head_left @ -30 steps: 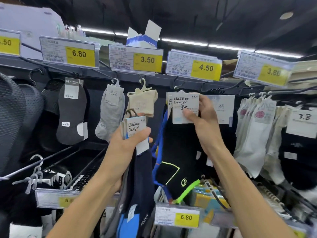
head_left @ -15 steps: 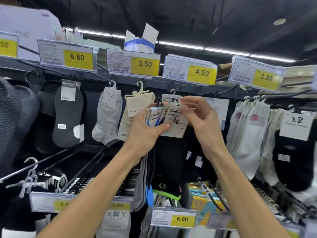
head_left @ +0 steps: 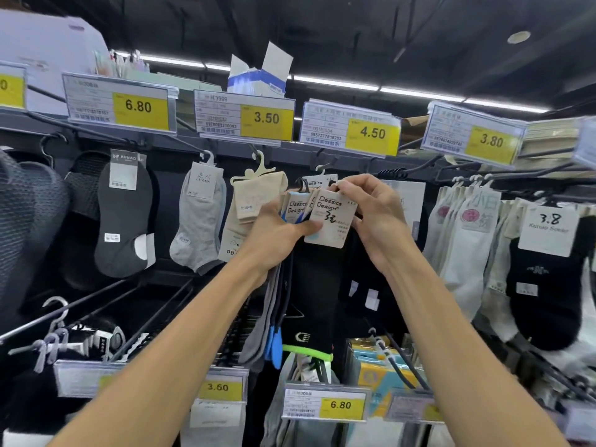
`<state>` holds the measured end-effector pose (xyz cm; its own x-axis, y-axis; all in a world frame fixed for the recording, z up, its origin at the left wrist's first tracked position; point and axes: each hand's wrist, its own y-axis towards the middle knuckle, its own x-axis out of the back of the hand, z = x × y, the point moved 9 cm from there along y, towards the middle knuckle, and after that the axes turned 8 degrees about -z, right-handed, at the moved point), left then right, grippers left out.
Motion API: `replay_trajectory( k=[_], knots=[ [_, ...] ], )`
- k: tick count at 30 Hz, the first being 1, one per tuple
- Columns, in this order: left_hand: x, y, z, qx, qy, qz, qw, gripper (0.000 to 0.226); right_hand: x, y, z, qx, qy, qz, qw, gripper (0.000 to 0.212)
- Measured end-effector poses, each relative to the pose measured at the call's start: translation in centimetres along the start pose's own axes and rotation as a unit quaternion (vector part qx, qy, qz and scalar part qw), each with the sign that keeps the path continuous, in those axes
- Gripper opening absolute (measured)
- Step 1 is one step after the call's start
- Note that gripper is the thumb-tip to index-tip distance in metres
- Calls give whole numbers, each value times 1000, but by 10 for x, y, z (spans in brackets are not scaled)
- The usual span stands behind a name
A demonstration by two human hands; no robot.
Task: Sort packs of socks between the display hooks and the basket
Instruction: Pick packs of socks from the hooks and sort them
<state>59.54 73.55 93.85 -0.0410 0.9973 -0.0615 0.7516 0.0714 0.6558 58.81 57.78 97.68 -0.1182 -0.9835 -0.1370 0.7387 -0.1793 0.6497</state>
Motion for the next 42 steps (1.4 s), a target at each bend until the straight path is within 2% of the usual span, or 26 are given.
replay_trajectory(
  k=[6, 9, 13, 17, 20, 24, 27, 30, 32, 34, 35, 39, 42],
  knots=[
    [13, 2, 14, 38, -22, -62, 997, 22, 8, 28, -2, 41, -29, -111, 993, 7],
    [24, -2, 22, 58, -32, -85, 994, 22, 3, 44, 3, 77, -68, -123, 987, 6],
    [33, -9, 28, 78, -18, -77, 994, 27, -6, 51, 6, 127, -128, -114, 977, 11],
    [45, -16, 26, 77, -4, -68, 995, 20, -7, 55, 7, 143, -129, -117, 974, 15],
    [44, -20, 22, 76, -18, -36, 996, 21, -10, 59, 3, 150, -110, -98, 978, 7],
    [26, -27, 13, 71, -52, 42, 995, 32, -18, 61, -3, 157, -139, -71, 975, 12],
    [15, -30, 10, 55, -61, 82, 993, 31, -18, 59, -3, 164, -180, -58, 968, 16],
    [9, -32, 8, 50, -89, 98, 990, 32, -20, 45, 6, 175, -232, -38, 956, 23],
    [7, -33, 6, 43, -100, 100, 989, 31, -17, 20, 20, 221, -278, -47, 934, 27],
    [9, -33, 3, 25, -86, 92, 992, 30, -6, -17, 33, 260, -242, -71, 932, 27],
    [11, -33, 1, 14, -75, 87, 993, 29, -4, -37, 35, 266, -205, -59, 940, 25],
    [-1, -37, -11, -27, -45, 113, 992, 35, -22, -75, 18, 167, -129, 83, 974, 27],
    [-8, -35, -8, -25, -36, 114, 993, 36, -16, -64, 14, 135, -119, 80, 980, 27]
  ],
)
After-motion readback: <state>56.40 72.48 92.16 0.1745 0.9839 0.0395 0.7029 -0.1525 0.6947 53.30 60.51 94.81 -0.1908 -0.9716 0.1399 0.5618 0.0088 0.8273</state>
